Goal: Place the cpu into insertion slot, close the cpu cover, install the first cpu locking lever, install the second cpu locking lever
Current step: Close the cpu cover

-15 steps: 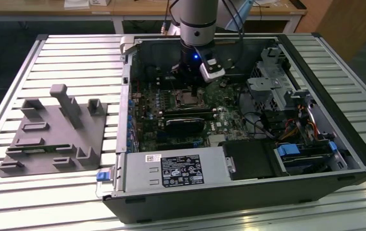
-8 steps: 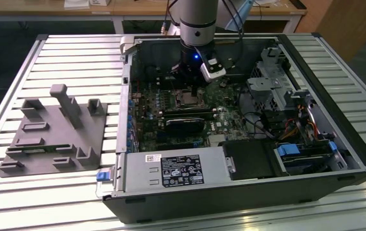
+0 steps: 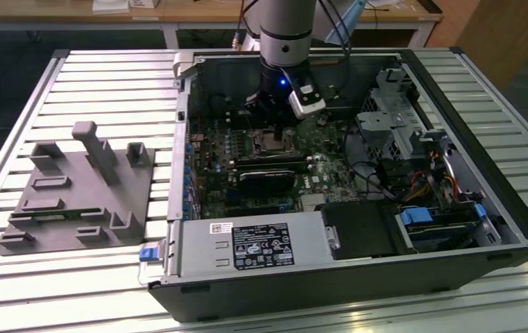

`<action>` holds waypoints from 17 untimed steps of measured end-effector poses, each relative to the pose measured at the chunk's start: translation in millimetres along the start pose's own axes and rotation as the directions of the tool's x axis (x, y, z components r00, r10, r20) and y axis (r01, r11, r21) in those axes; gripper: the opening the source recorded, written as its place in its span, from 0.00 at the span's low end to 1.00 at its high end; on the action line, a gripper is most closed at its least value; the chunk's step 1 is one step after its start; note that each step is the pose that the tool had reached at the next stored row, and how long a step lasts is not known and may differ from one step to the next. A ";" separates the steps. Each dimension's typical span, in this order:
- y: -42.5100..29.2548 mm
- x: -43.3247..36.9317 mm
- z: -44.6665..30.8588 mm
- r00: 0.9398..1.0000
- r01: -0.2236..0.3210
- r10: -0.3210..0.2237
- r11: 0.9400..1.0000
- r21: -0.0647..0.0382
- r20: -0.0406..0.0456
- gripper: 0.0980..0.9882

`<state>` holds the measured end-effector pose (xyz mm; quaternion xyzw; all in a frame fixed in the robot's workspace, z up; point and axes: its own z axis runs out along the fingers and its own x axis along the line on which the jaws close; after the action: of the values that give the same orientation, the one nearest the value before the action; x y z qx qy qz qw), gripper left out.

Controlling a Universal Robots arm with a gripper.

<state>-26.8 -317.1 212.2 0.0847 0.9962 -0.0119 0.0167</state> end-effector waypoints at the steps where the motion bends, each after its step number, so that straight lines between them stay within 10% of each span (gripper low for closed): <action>1: 0.0 0.0 0.2 1.000 0.000 0.000 1.000 0.002 -0.001 0.01; 10: -6.0 1.0 0.5 1.000 0.006 -0.006 1.000 0.000 -0.002 0.01; 17: -6.7 2.8 1.5 0.999 0.054 -0.054 0.998 -0.042 -0.006 0.01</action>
<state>-30.7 -323.3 210.8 0.0575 0.9982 0.0089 0.0144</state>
